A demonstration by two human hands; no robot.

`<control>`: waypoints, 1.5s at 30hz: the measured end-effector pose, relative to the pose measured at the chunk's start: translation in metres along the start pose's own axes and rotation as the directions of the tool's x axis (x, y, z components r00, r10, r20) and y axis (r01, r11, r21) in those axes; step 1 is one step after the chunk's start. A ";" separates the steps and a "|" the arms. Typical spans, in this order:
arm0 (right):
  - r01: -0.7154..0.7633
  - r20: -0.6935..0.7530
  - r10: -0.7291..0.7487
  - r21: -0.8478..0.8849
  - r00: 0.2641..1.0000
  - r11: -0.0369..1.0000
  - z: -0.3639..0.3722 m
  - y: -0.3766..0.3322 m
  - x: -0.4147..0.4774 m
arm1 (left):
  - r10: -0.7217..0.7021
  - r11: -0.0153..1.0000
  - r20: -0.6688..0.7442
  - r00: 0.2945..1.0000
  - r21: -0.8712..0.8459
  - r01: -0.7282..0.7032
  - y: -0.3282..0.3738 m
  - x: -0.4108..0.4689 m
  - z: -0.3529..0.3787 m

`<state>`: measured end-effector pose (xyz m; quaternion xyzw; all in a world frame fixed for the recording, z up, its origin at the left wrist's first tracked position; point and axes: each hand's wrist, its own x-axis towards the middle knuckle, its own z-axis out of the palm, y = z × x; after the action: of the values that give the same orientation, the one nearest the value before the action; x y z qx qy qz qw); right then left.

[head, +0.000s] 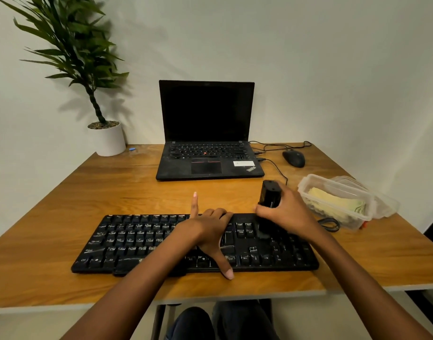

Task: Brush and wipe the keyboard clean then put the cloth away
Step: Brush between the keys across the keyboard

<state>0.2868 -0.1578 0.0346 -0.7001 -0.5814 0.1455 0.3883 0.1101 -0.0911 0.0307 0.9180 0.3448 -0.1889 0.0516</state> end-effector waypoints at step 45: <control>-0.045 -0.072 0.058 0.171 0.996 0.984 0.006 -0.005 0.023 | -0.017 1.000 0.013 1.000 -0.015 0.018 0.001 0.002 -0.003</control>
<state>0.2855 -0.1345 0.0397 -0.6843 -0.5334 0.1774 0.4645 0.1131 -0.0895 0.0323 0.9133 0.3539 -0.1926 0.0592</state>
